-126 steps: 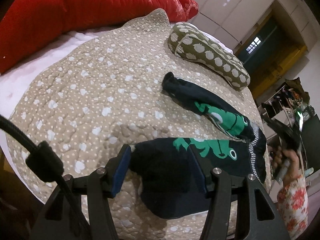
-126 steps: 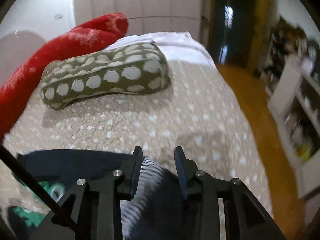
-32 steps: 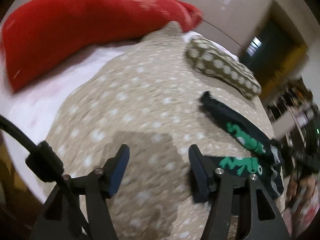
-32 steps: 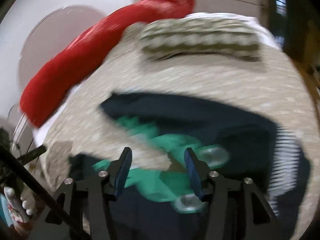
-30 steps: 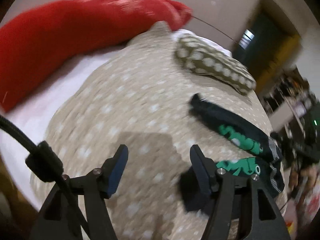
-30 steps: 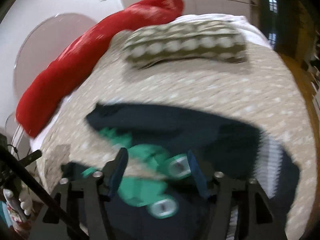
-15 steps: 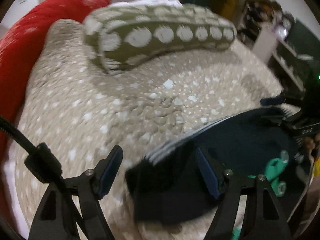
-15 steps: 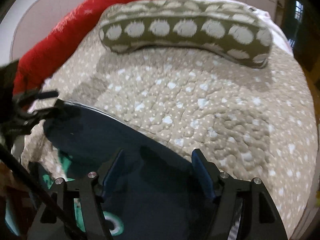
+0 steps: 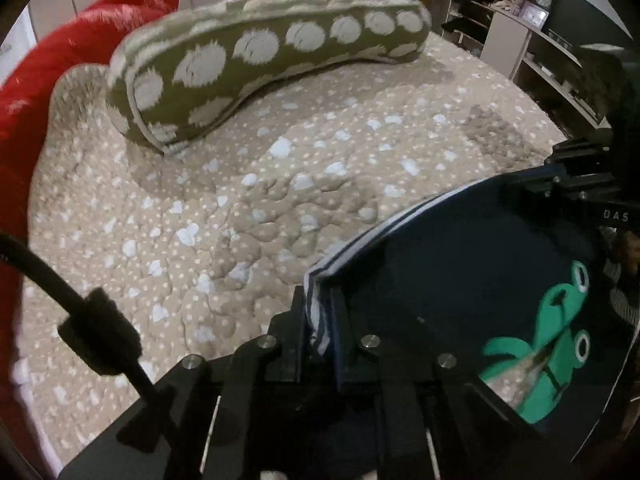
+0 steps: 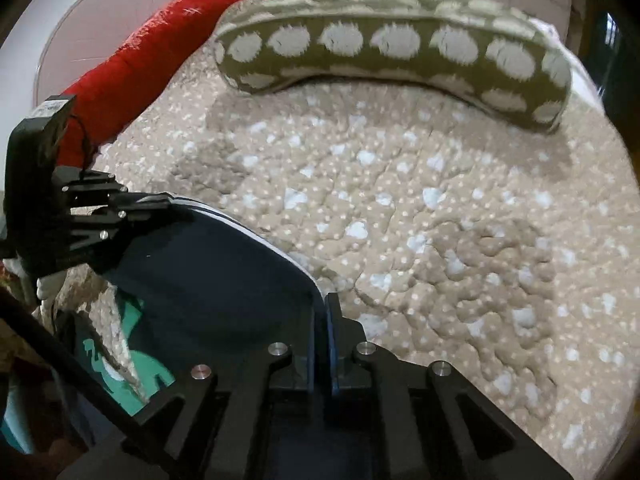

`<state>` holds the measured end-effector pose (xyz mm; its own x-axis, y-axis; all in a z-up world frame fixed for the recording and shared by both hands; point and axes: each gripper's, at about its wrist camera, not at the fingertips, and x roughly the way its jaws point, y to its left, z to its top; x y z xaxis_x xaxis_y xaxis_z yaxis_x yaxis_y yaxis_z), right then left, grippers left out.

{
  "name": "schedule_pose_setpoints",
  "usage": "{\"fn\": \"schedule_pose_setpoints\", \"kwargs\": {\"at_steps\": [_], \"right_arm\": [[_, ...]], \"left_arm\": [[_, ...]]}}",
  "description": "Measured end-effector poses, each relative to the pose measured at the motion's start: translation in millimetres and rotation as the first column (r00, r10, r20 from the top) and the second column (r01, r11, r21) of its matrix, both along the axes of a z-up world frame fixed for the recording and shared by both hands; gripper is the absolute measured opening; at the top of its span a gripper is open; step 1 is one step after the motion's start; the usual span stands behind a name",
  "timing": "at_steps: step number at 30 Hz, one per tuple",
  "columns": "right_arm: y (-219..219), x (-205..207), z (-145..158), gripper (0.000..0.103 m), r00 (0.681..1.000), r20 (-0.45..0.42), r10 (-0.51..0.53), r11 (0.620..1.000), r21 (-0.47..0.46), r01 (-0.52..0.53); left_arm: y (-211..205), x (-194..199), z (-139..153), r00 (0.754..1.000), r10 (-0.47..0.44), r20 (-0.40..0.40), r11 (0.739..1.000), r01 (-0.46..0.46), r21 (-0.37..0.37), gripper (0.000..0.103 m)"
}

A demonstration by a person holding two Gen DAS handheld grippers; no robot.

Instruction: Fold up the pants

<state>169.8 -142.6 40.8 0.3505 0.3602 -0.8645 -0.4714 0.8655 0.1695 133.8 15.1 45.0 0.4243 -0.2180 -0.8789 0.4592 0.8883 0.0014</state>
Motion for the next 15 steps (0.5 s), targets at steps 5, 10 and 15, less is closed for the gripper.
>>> {"fn": "schedule_pose_setpoints", "kwargs": {"at_steps": [5, 10, 15], "right_arm": [[0, -38, 37, 0.005, 0.995, 0.099, -0.022, 1.0, 0.01, 0.021], [9, -94, 67, 0.005, 0.983, 0.181, -0.008, 0.999, 0.033, 0.002], [22, -164, 56, 0.005, 0.978, 0.204, 0.028, 0.999, 0.03, -0.034]], "left_arm": [[9, -35, 39, 0.996, 0.033, 0.087, 0.999, -0.031, -0.026, 0.01], [21, -82, 71, 0.983, 0.074, 0.165, 0.996, -0.065, -0.061, 0.01], [25, -148, 76, 0.963, 0.117, 0.241, 0.993, -0.108, -0.047, 0.01]]}}
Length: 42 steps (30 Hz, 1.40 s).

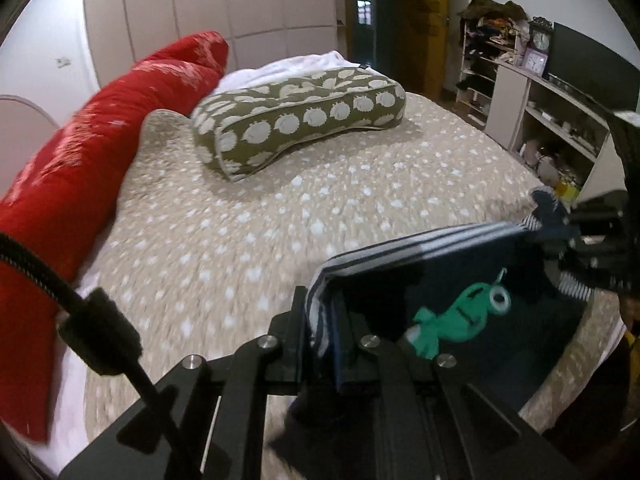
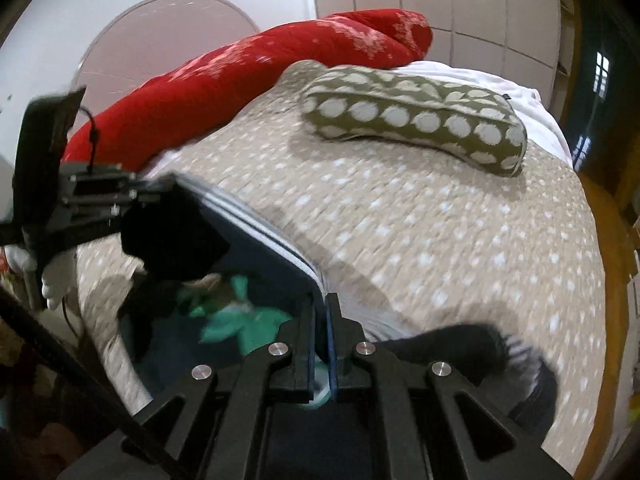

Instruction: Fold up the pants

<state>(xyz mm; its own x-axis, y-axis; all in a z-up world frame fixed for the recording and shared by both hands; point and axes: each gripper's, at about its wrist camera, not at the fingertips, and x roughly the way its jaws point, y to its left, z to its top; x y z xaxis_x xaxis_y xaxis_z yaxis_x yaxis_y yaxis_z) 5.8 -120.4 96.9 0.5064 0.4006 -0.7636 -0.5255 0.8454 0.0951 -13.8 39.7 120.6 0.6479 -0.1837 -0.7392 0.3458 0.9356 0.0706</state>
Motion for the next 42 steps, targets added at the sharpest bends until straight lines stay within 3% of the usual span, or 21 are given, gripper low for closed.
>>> {"fn": "schedule_pose_setpoints", "kwargs": {"at_steps": [4, 9, 14, 17, 19, 24, 26, 28, 30, 33, 36, 37, 39, 40, 42], "right_arm": [[1, -47, -25, 0.005, 0.999, -0.032, 0.002, 1.0, 0.029, -0.001], [-2, -85, -56, 0.005, 0.996, -0.089, -0.024, 0.997, 0.064, 0.03], [-6, -102, -64, 0.009, 0.996, -0.078, -0.051, 0.997, 0.06, 0.056], [-9, -107, -62, 0.014, 0.993, -0.099, -0.056, 0.996, 0.067, 0.063], [-10, -113, -55, 0.015, 0.994, -0.095, -0.058, 0.995, 0.07, 0.065], [12, -111, -17, 0.016, 0.998, -0.058, -0.016, 0.99, 0.141, 0.024], [36, -104, -4, 0.031, 0.999, -0.041, 0.024, 0.986, 0.167, -0.017], [68, -96, 4, 0.056, 0.998, -0.017, 0.055, 0.983, 0.178, -0.052], [107, -86, 9, 0.059, 0.995, 0.007, 0.103, 0.978, 0.179, -0.103], [162, -74, 3, 0.059, 0.987, 0.004, 0.16, 0.977, 0.14, -0.159], [209, -65, -25, 0.059, 0.982, 0.021, 0.187, 0.982, -0.042, -0.186], [215, -62, -34, 0.047, 0.982, 0.017, 0.189, 0.977, -0.1, -0.186], [223, -56, -58, 0.014, 0.982, -0.027, 0.186, 0.961, -0.204, -0.187], [218, -53, -60, 0.013, 0.985, -0.044, 0.169, 0.968, -0.182, -0.175], [200, -50, -49, 0.011, 0.989, -0.072, 0.132, 0.99, -0.048, -0.136]], "left_arm": [[-7, -48, -21, 0.998, 0.029, 0.05, 0.997, -0.033, 0.073, 0.011], [-5, -85, -50, 0.998, 0.06, 0.029, 0.984, -0.064, 0.169, 0.014], [28, -106, -38, 0.992, 0.123, 0.004, 0.991, -0.123, 0.052, 0.027], [53, -121, -32, 0.98, 0.197, 0.01, 0.98, -0.197, 0.002, 0.035], [72, -129, -31, 0.966, 0.259, 0.007, 0.965, -0.258, -0.036, 0.041], [117, -137, -35, 0.915, 0.402, -0.031, 0.906, -0.402, -0.132, 0.041], [130, -140, -38, 0.901, 0.431, -0.055, 0.882, -0.433, -0.187, 0.041], [137, -140, -42, 0.893, 0.444, -0.071, 0.867, -0.448, -0.217, 0.041], [141, -143, -44, 0.888, 0.454, -0.075, 0.859, -0.459, -0.227, 0.041], [146, -147, -48, 0.885, 0.457, -0.089, 0.849, -0.464, -0.255, 0.041], [152, -151, -51, 0.885, 0.456, -0.095, 0.842, -0.463, -0.277, 0.041], [154, -152, -51, 0.884, 0.457, -0.096, 0.84, -0.464, -0.283, 0.041], [159, -155, -53, 0.882, 0.459, -0.1, 0.834, -0.468, -0.294, 0.042], [162, -156, -54, 0.881, 0.462, -0.102, 0.83, -0.471, -0.3, 0.042], [169, -158, -55, 0.876, 0.47, -0.109, 0.818, -0.479, -0.319, 0.042]]}}
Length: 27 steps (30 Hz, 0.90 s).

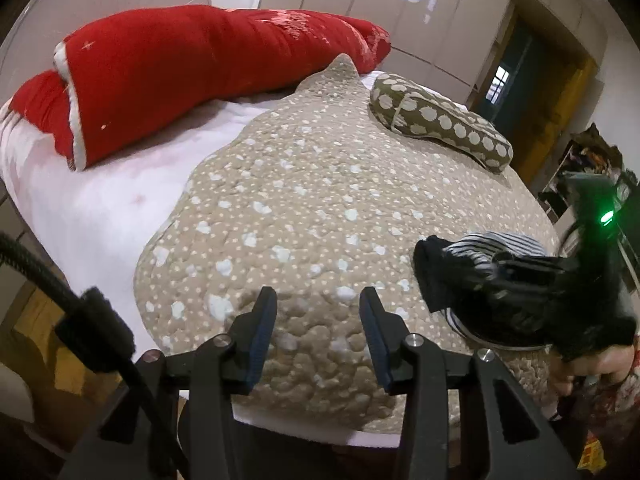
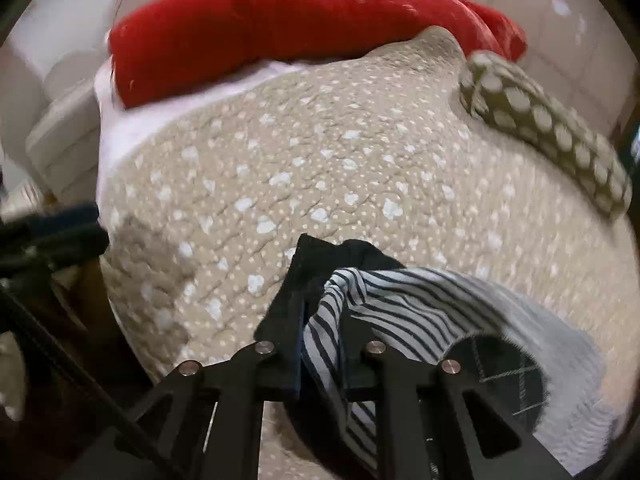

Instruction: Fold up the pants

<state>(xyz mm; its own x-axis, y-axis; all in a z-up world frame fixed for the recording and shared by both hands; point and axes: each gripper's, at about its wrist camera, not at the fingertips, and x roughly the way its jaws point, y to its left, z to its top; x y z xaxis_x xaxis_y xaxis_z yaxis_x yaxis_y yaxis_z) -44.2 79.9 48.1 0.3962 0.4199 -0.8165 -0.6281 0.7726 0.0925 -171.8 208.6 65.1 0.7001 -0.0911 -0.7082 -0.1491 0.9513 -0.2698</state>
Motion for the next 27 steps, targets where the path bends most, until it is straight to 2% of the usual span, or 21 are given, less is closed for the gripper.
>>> {"fn": "schedule_pose_setpoints", "kwargs": {"at_steps": [1, 2, 5, 6, 7, 9, 11, 13, 16, 18, 20, 22, 23, 24, 25, 27], "right_arm": [[-5, 1, 5, 0.011, 1.0, -0.011, -0.013, 0.999, 0.045, 0.014], [-15, 3, 16, 0.011, 0.999, -0.031, -0.033, 0.99, 0.133, 0.037], [-32, 8, 32, 0.011, 0.995, -0.086, -0.059, 0.947, 0.311, 0.083], [-33, 10, 34, 0.015, 0.992, -0.114, -0.048, 0.93, 0.358, 0.086], [-28, 10, 32, 0.017, 0.99, -0.135, -0.038, 0.925, 0.369, 0.086], [-20, 9, 21, 0.036, 0.985, -0.17, -0.024, 0.938, 0.336, 0.081], [-20, 0, 17, 0.037, 0.986, -0.166, -0.02, 0.947, 0.314, 0.072], [-30, -9, 21, 0.037, 0.99, -0.135, -0.037, 0.951, 0.298, 0.076], [-77, -22, 31, 0.05, 0.99, -0.048, -0.136, 0.953, 0.265, 0.144], [-124, -30, 38, 0.051, 0.969, 0.014, -0.248, 0.938, 0.254, 0.237], [-175, -39, 45, 0.056, 0.93, 0.048, -0.365, 0.901, 0.272, 0.339], [-244, -53, 52, 0.069, 0.832, 0.079, -0.549, 0.804, 0.323, 0.499], [-269, -61, 54, 0.072, 0.785, 0.085, -0.614, 0.758, 0.342, 0.556], [-302, -68, 53, 0.074, 0.717, 0.076, -0.693, 0.687, 0.369, 0.626], [-330, -73, 51, 0.074, 0.662, 0.046, -0.748, 0.624, 0.39, 0.678], [-376, -80, 42, 0.074, 0.58, -0.058, -0.812, 0.503, 0.434, 0.747]], "left_arm": [[3, 0, -1, 1.0, 0.005, 0.0, 1.0, -0.005, -0.014, 0.042], [6, 0, -2, 1.0, 0.009, -0.001, 0.999, -0.009, -0.032, 0.042], [12, 0, -3, 1.0, 0.017, 0.004, 0.996, -0.016, -0.087, 0.042], [12, 0, -2, 1.0, 0.015, 0.008, 0.995, -0.014, -0.097, 0.042], [11, -1, 0, 1.0, 0.012, 0.011, 0.995, -0.011, -0.097, 0.042], [6, -1, 4, 1.0, 0.004, 0.018, 0.996, -0.003, -0.085, 0.044], [2, -2, 8, 1.0, -0.004, 0.025, 0.997, 0.005, -0.071, 0.049], [-2, -2, 12, 0.999, -0.011, 0.031, 0.998, 0.013, -0.06, 0.049], [-9, 0, 17, 0.999, -0.023, 0.034, 0.999, 0.024, -0.047, 0.05], [-16, 3, 19, 0.999, -0.029, 0.032, 0.999, 0.03, -0.041, 0.05], [-24, 6, 21, 0.999, -0.038, 0.026, 0.999, 0.039, -0.038, 0.052], [-36, 9, 23, 0.998, -0.061, 0.026, 0.997, 0.062, -0.036, 0.053], [-42, 11, 24, 0.997, -0.076, 0.026, 0.997, 0.076, -0.033, 0.053], [-49, 13, 25, 0.995, -0.091, 0.026, 0.995, 0.092, -0.027, 0.053], [-57, 15, 25, 0.994, -0.105, 0.023, 0.994, 0.105, -0.021, 0.053], [-74, 19, 26, 0.991, -0.134, 0.013, 0.991, 0.134, -0.012, 0.053]]}}
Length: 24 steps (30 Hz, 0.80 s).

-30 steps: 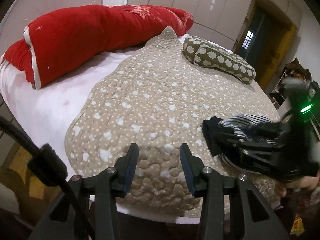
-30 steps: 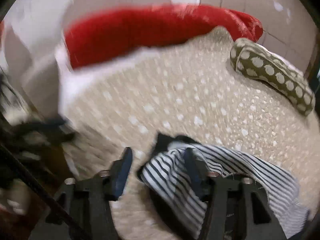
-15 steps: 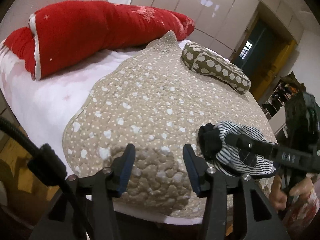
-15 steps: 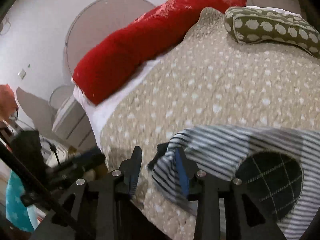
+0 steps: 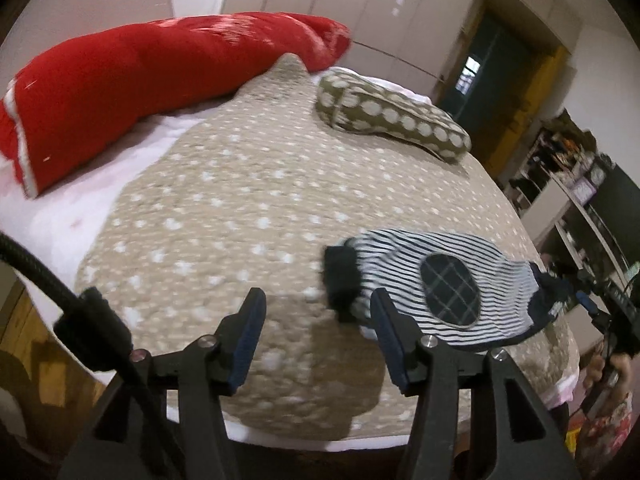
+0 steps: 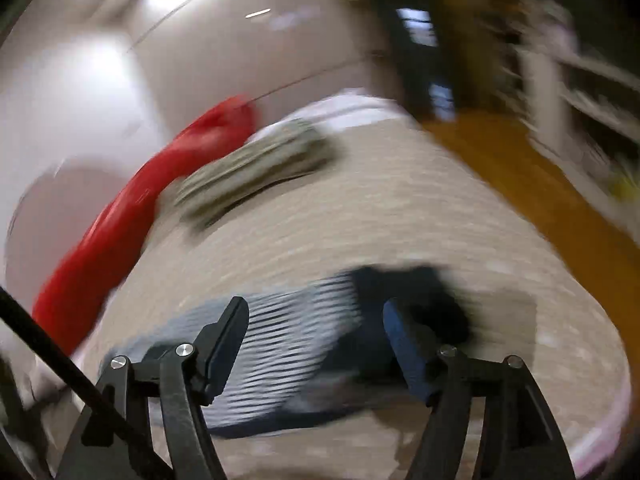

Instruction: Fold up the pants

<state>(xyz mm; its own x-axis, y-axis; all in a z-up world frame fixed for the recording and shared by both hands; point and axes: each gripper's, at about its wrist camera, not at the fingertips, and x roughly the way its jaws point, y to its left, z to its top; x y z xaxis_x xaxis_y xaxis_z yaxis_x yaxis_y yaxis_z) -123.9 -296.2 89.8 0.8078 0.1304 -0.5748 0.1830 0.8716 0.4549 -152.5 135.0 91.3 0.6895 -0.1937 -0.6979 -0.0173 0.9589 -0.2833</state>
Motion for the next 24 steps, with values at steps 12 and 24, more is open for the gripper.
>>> {"fn": "schedule_pose_setpoints", "kwargs": {"at_steps": [12, 24], "right_arm": [[-28, 41, -44, 0.013, 0.993, -0.088, 0.076, 0.987, 0.145, -0.063], [-66, 5, -65, 0.049, 0.992, -0.109, -0.056, 0.993, 0.1, 0.067]], "left_arm": [[-95, 38, 11, 0.996, -0.092, 0.001, 0.992, 0.091, 0.086, 0.061], [-149, 61, -64, 0.984, -0.109, -0.144, 0.971, 0.136, 0.196, 0.062]]}}
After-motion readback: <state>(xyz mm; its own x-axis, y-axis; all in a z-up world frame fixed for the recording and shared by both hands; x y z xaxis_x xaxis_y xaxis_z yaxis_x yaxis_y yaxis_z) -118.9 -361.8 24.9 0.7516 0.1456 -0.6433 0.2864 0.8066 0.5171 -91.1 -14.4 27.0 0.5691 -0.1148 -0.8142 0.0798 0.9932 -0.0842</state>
